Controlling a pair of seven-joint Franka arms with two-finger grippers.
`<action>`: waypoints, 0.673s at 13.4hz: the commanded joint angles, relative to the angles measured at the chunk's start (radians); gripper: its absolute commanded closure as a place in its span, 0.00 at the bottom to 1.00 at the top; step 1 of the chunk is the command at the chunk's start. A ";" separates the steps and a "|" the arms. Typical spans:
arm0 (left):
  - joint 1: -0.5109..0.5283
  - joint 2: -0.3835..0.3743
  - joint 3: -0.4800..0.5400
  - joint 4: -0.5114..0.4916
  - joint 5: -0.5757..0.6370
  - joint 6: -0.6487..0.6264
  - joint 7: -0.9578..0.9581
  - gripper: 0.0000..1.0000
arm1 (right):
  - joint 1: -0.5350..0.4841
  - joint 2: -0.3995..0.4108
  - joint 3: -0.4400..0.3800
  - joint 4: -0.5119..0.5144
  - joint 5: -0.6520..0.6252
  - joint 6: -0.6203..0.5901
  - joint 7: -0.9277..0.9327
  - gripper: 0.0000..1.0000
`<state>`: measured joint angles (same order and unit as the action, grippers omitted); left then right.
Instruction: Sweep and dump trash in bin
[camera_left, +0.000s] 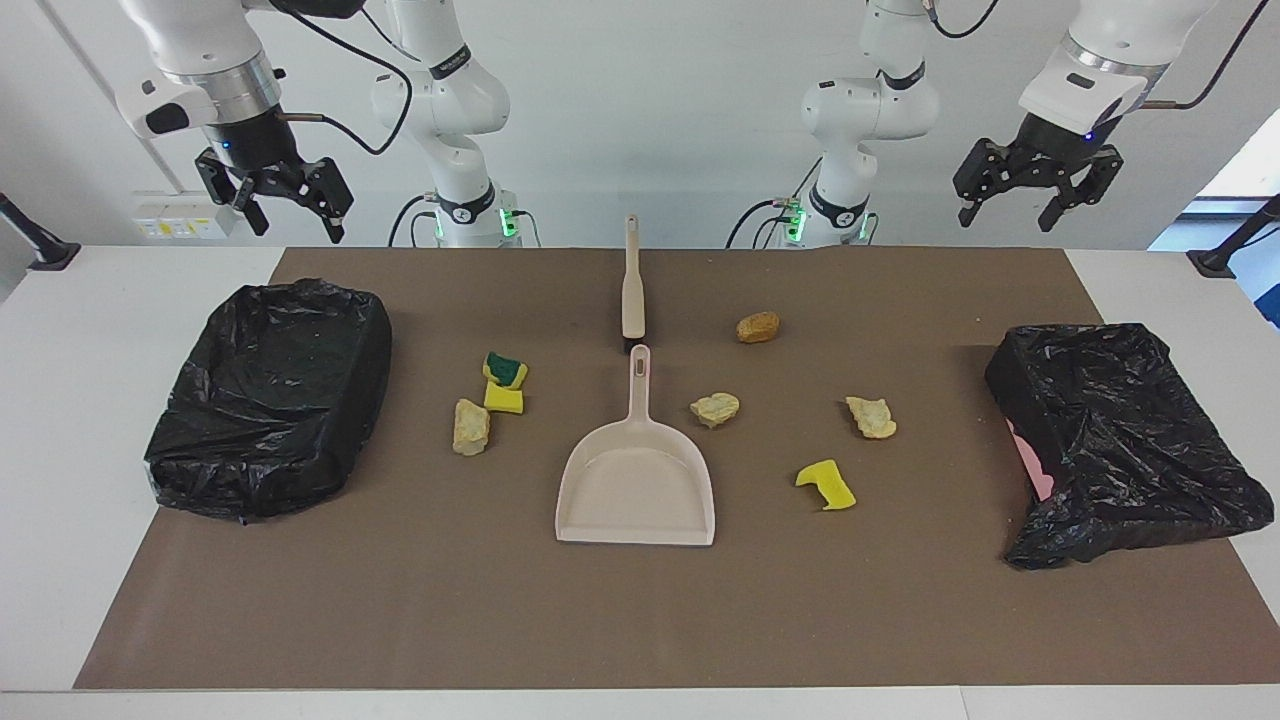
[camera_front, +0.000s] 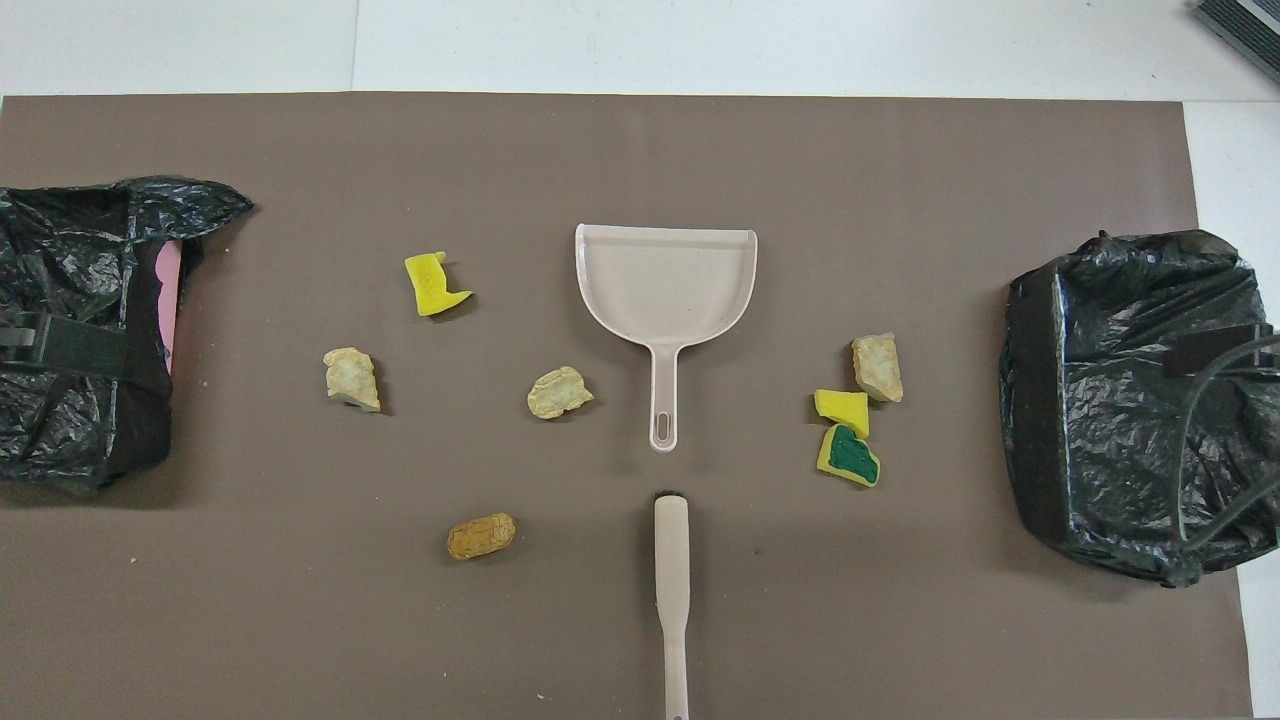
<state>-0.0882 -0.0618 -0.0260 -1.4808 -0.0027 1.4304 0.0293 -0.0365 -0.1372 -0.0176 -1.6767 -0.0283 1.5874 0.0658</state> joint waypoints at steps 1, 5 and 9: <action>0.002 -0.012 0.000 -0.001 -0.002 -0.019 0.011 0.00 | 0.012 0.050 -0.009 0.090 0.010 -0.029 -0.027 0.00; 0.002 -0.010 0.000 -0.001 -0.002 -0.011 -0.003 0.00 | 0.013 0.031 -0.002 0.069 0.011 -0.047 -0.038 0.00; -0.002 -0.010 -0.002 -0.001 -0.003 -0.011 -0.005 0.00 | 0.013 0.030 -0.002 0.066 0.011 -0.049 -0.038 0.00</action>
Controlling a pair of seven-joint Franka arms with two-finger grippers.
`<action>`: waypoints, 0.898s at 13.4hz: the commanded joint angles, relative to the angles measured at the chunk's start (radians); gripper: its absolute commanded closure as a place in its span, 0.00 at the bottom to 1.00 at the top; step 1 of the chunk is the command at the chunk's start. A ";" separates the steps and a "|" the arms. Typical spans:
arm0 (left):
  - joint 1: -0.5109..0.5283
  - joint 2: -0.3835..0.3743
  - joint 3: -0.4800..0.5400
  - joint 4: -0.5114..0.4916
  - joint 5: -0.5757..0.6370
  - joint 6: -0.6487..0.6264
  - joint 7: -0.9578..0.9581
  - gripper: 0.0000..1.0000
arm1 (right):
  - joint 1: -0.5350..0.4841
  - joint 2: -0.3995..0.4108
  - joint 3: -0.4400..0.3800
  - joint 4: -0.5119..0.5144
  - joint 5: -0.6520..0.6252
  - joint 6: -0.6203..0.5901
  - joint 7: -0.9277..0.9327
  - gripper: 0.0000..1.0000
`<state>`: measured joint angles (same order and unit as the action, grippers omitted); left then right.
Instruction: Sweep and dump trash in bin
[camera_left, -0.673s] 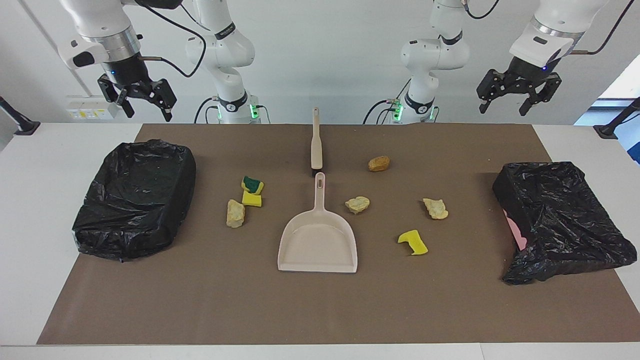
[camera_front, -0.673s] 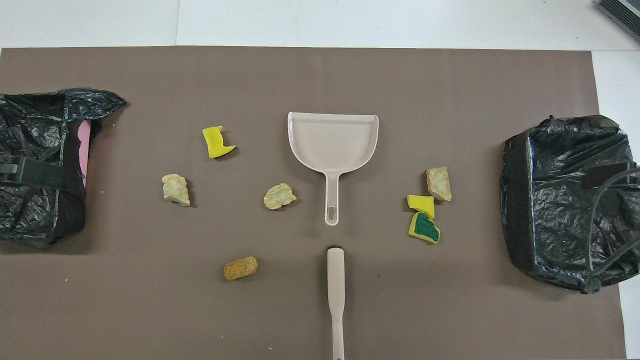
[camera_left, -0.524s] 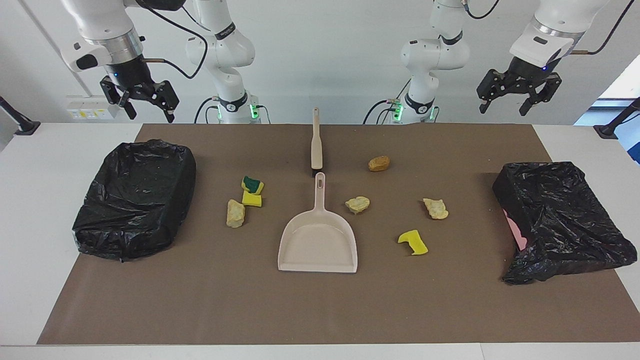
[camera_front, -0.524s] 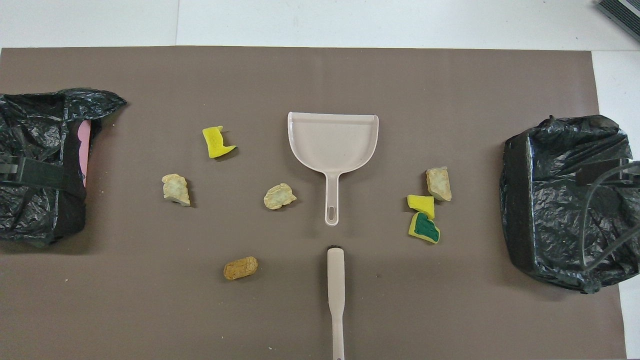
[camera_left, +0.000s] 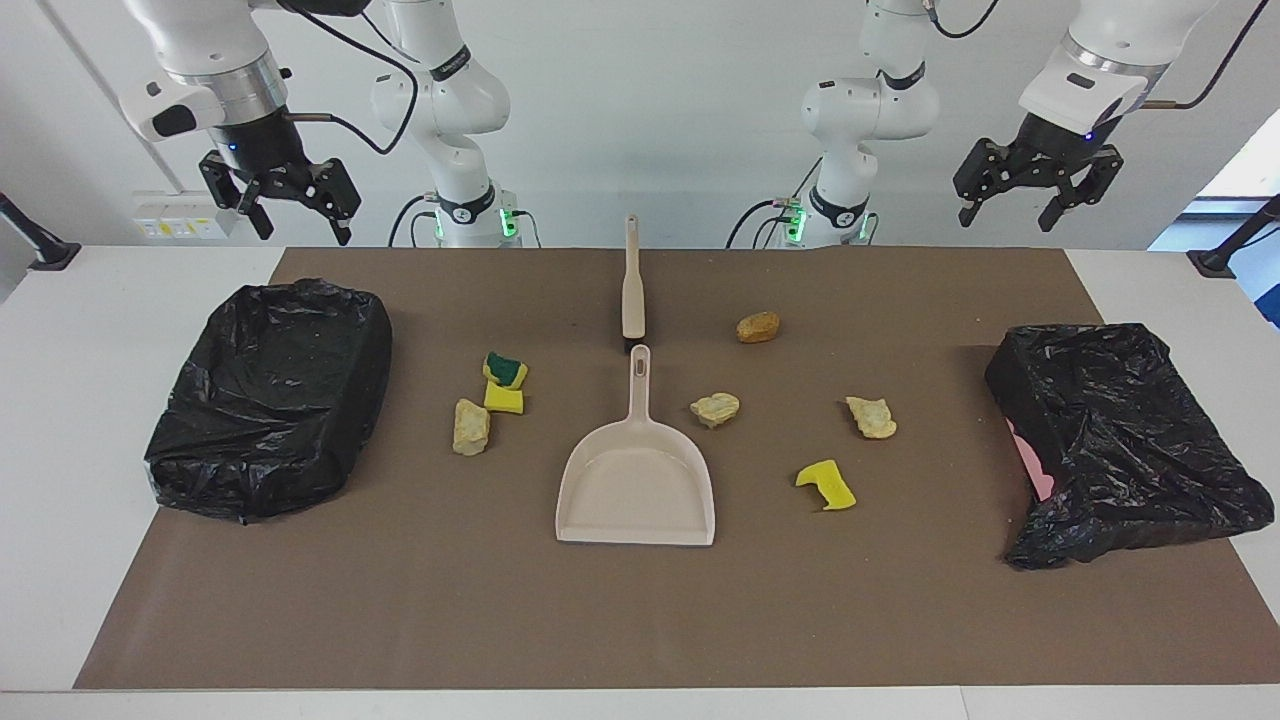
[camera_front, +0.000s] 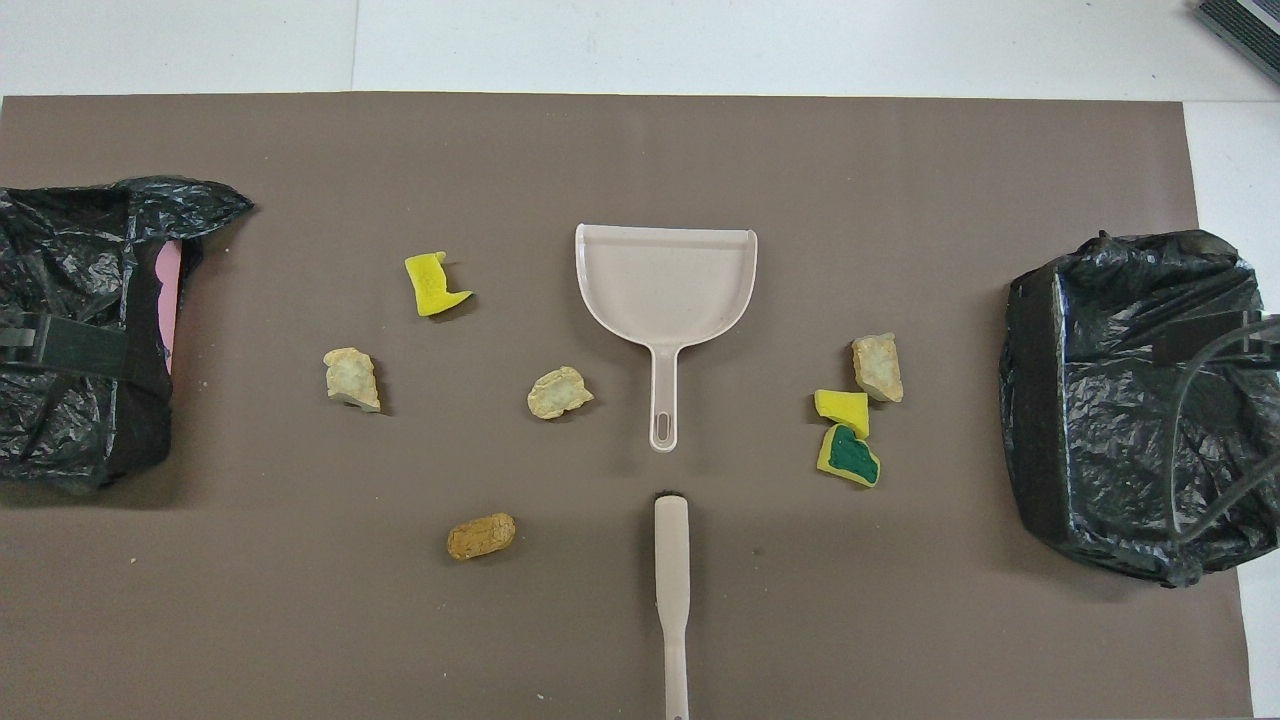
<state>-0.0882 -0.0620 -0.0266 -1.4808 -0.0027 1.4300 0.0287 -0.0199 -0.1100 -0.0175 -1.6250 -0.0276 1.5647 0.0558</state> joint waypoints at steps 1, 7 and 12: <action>-0.002 -0.010 -0.001 0.001 -0.003 -0.011 -0.004 0.00 | -0.003 0.003 -0.002 0.013 0.011 -0.029 -0.028 0.00; -0.001 -0.010 -0.001 -0.001 -0.005 -0.017 -0.004 0.00 | -0.003 -0.013 -0.002 -0.006 0.011 -0.032 -0.025 0.00; -0.008 -0.010 -0.001 -0.001 -0.005 -0.013 -0.006 0.00 | -0.005 -0.013 -0.001 -0.006 0.011 -0.032 -0.027 0.00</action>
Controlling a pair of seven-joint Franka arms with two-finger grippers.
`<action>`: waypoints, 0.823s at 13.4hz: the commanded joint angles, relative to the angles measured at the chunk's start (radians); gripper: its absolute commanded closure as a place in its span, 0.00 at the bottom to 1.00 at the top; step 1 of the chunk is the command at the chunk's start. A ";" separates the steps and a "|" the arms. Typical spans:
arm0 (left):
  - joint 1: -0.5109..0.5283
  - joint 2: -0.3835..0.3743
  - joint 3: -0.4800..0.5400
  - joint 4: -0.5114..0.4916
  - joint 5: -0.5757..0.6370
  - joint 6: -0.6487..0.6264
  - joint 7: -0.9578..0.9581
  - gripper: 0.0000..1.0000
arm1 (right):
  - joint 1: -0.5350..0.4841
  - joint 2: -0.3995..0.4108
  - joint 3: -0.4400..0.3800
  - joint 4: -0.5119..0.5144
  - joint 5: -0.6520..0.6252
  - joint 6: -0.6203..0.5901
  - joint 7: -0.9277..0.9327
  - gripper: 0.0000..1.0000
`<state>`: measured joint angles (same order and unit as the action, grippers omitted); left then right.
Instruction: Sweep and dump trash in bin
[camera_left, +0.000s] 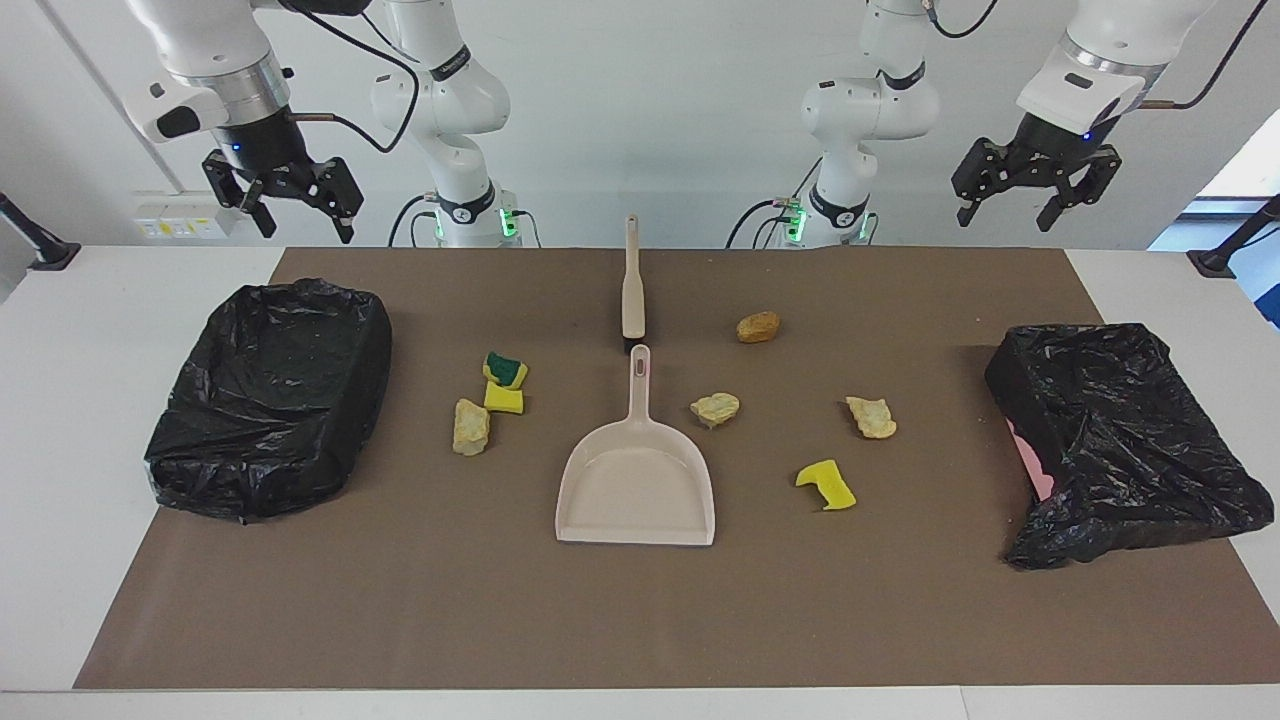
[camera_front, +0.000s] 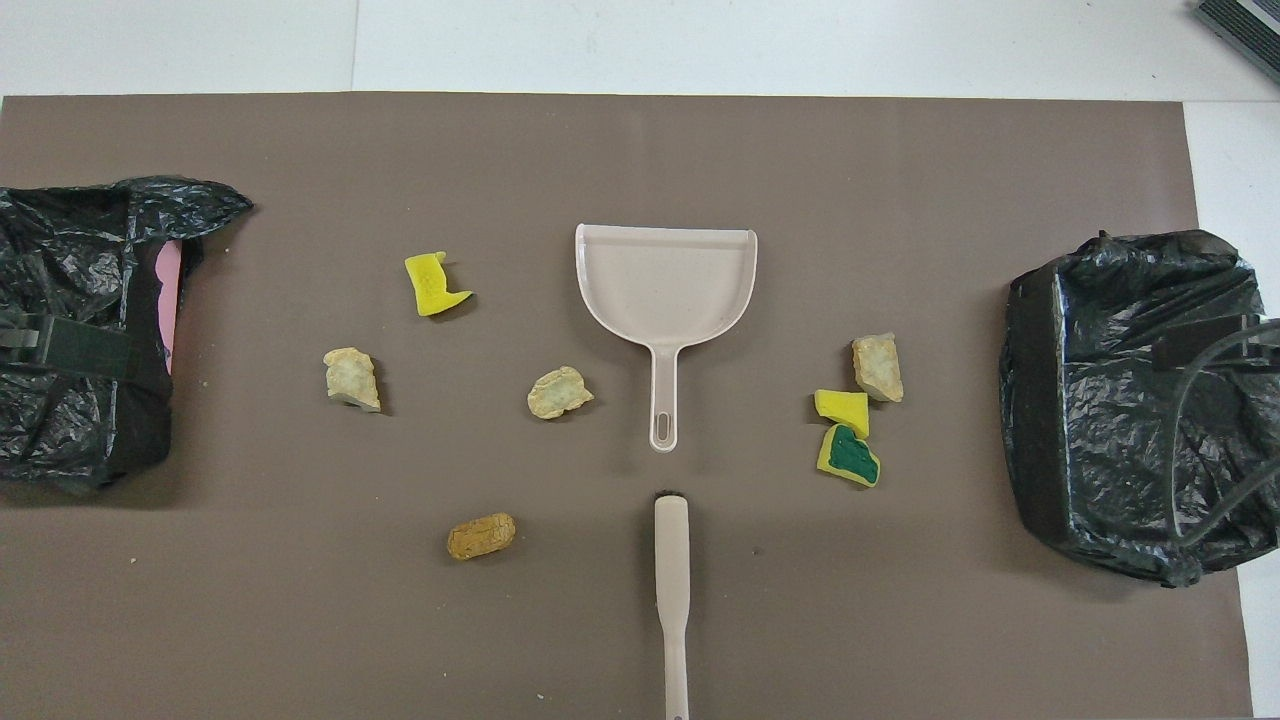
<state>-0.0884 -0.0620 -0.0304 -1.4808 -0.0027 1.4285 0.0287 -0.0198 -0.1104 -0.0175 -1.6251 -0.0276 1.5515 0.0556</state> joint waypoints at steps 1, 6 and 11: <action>-0.010 -0.010 0.003 -0.001 -0.005 -0.013 -0.006 0.00 | -0.005 -0.012 -0.001 -0.005 0.011 -0.025 -0.026 0.00; -0.011 -0.012 0.003 -0.003 -0.006 -0.017 -0.006 0.00 | -0.008 -0.026 -0.002 -0.018 0.011 -0.060 -0.030 0.00; -0.022 -0.035 -0.032 -0.033 -0.011 -0.017 -0.021 0.00 | -0.003 -0.028 0.001 -0.025 0.011 -0.036 -0.019 0.00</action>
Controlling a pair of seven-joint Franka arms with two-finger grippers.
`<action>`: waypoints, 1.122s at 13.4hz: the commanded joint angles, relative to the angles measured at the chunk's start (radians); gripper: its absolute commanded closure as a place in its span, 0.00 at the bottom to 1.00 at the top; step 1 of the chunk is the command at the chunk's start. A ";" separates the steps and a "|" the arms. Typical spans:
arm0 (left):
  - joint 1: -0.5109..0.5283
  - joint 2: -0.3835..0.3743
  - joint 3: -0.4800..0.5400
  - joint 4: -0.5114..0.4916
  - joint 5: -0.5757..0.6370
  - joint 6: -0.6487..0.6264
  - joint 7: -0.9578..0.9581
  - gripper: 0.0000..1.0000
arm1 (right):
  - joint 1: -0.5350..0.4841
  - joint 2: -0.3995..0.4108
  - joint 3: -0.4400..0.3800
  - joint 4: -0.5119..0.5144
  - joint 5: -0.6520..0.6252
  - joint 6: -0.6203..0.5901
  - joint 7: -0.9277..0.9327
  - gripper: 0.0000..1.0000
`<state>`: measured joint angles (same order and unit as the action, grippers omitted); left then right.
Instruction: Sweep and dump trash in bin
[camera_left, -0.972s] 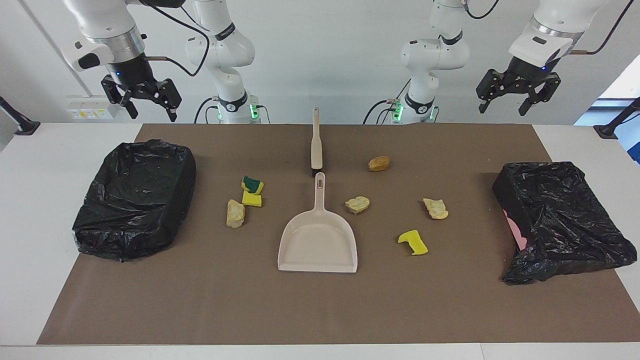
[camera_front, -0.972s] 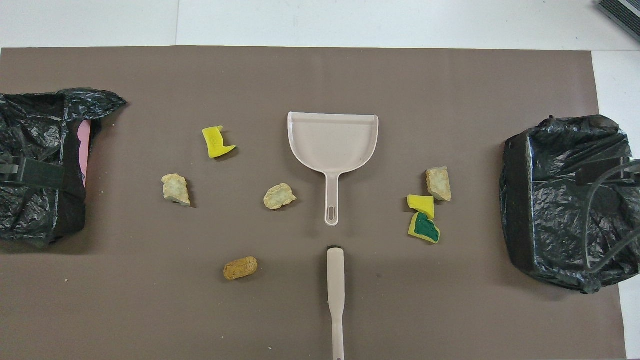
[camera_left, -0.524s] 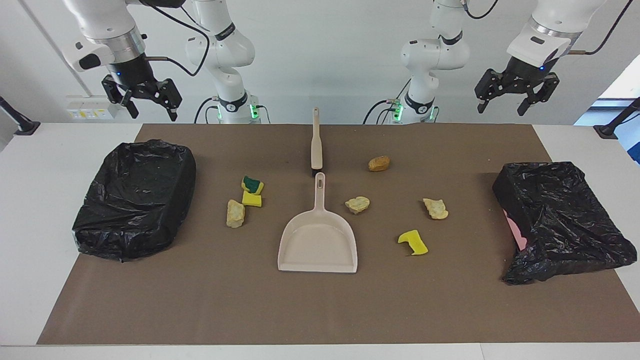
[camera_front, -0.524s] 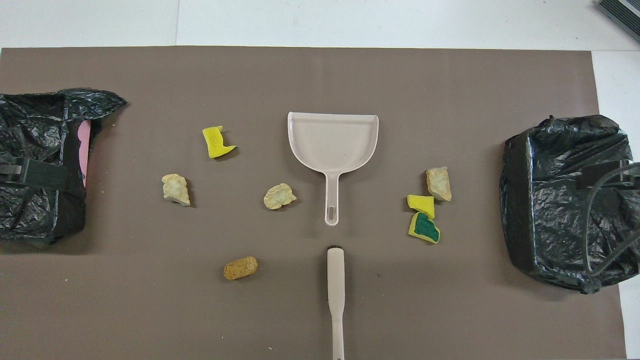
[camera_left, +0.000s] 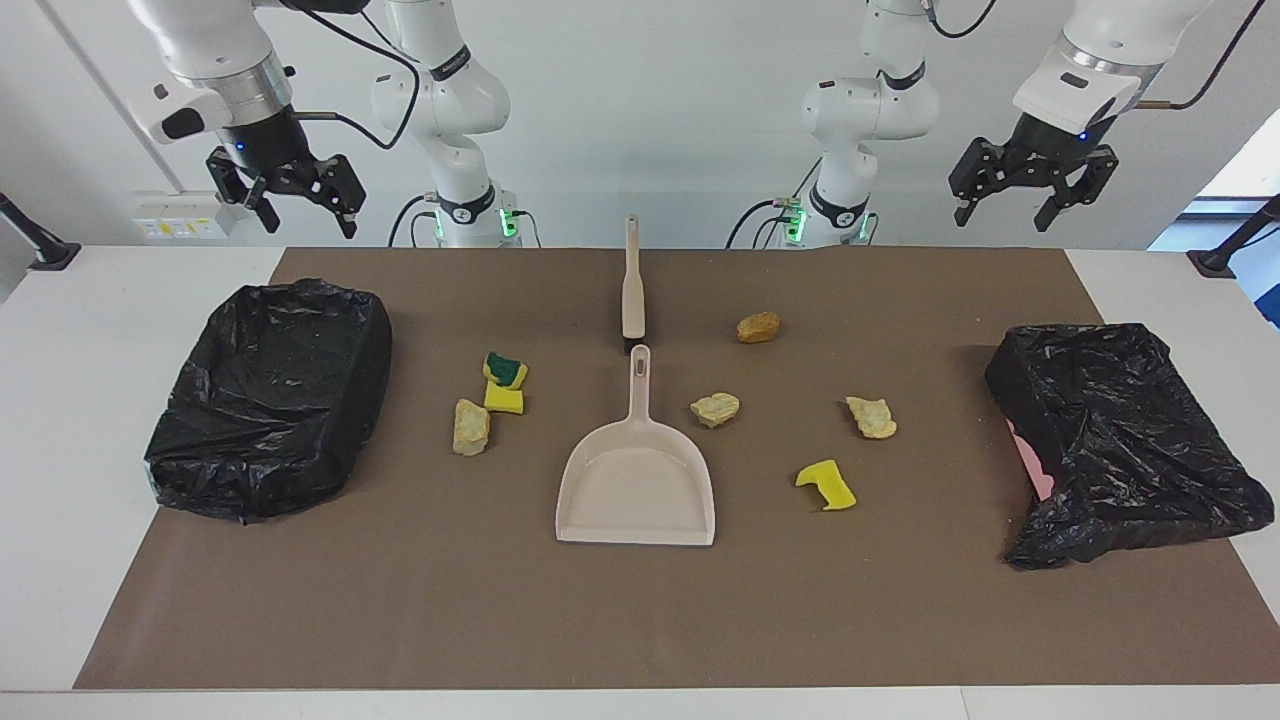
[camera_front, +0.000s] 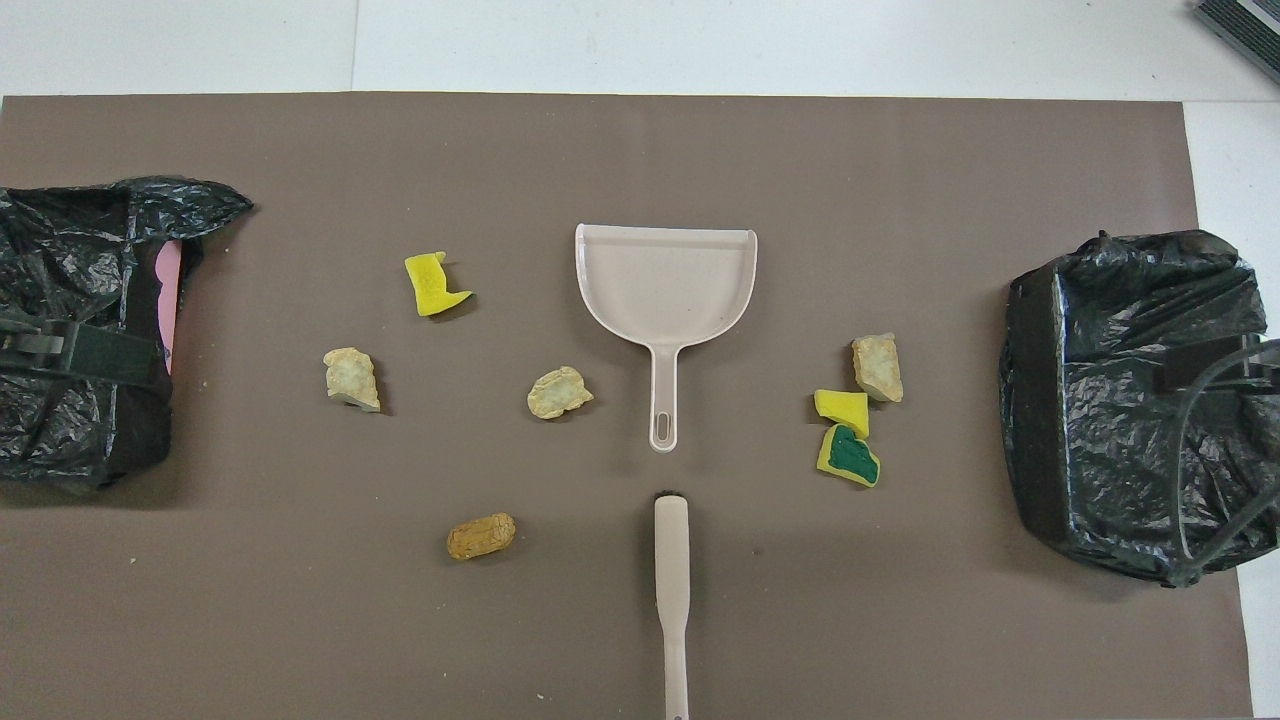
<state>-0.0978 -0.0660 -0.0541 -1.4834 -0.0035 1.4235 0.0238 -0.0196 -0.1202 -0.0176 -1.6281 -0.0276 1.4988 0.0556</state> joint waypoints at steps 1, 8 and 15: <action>-0.013 -0.040 -0.016 -0.040 -0.012 -0.012 -0.018 0.00 | -0.003 -0.018 0.001 -0.024 0.011 0.024 -0.020 0.00; -0.023 -0.118 -0.076 -0.153 -0.058 0.009 -0.018 0.00 | -0.005 -0.012 0.002 -0.012 0.000 0.021 -0.026 0.00; -0.158 -0.143 -0.076 -0.260 -0.075 0.082 -0.131 0.00 | -0.011 -0.022 0.008 -0.023 0.000 0.015 -0.048 0.00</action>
<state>-0.1922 -0.1726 -0.1433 -1.6606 -0.0643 1.4391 -0.0418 -0.0199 -0.1233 -0.0115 -1.6287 -0.0286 1.5035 0.0375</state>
